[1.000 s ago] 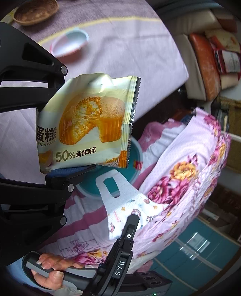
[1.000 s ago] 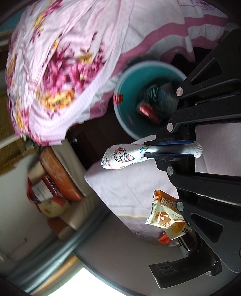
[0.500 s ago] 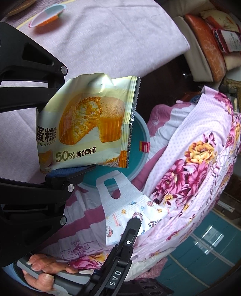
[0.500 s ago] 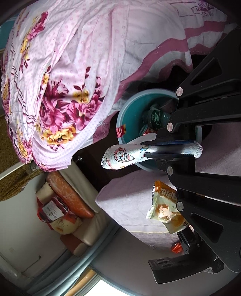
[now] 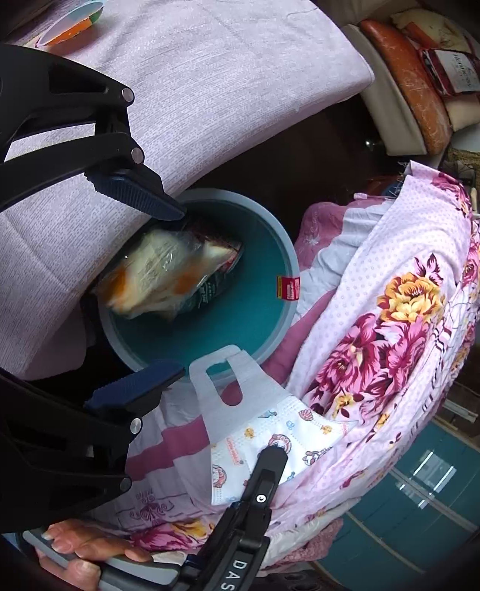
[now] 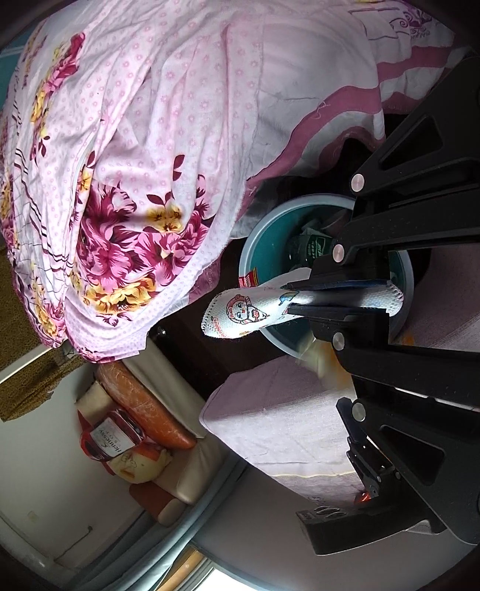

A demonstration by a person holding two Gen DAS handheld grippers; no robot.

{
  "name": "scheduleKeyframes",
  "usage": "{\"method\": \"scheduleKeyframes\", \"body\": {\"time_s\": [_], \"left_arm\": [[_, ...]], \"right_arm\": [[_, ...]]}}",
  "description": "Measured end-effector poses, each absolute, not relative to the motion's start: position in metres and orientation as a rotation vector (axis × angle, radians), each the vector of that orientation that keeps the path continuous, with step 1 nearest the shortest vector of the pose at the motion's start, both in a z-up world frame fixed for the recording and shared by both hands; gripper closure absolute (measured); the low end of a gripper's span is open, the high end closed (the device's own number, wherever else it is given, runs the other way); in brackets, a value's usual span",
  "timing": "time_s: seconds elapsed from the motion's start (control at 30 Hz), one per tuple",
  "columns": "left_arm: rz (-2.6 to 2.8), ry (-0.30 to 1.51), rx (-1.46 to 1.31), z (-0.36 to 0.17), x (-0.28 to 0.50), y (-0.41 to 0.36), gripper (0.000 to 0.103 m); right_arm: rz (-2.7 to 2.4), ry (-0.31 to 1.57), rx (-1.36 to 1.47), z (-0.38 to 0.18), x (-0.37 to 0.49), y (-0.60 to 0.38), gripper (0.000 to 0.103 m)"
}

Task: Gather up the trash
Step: 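Carry wrapper and mask over the teal bin and open both tools, then move both tools back toward the wafer packet and coconut shell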

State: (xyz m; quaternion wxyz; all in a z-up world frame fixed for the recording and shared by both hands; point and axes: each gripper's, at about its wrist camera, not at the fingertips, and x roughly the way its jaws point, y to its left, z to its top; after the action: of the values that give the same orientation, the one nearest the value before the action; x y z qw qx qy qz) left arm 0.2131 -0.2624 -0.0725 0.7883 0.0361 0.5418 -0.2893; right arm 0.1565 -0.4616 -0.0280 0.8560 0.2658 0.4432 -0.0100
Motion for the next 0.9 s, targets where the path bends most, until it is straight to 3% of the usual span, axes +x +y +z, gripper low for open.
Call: {"method": "scheduleKeyframes", "body": {"time_s": [0.2,0.47,0.57,0.6,0.63,0.9], "left_arm": [[-0.608,1.168,0.052,-0.070,0.211,-0.248,0.015],[-0.592,1.147,0.010,-0.061,0.207,-0.222,0.013],[-0.582,1.151,-0.012,-0.061,0.206,-0.213,0.013],[-0.578,1.154,-0.020,-0.061,0.206,-0.210,0.013],[-0.576,1.157,-0.027,-0.061,0.205,-0.206,0.013],[-0.563,1.160,-0.062,-0.062,0.199,-0.185,0.013]], "right_arm": [[-0.011,0.948,0.552,-0.032,0.165,-0.454,0.094],[0.004,0.973,0.529,-0.035,0.177,-0.440,0.093],[0.023,0.996,0.527,-0.038,0.184,-0.431,0.076],[0.022,0.996,0.524,-0.038,0.185,-0.430,0.063],[0.021,0.996,0.521,-0.038,0.185,-0.428,0.058],[0.003,1.003,0.519,-0.035,0.181,-0.419,0.032]]}}
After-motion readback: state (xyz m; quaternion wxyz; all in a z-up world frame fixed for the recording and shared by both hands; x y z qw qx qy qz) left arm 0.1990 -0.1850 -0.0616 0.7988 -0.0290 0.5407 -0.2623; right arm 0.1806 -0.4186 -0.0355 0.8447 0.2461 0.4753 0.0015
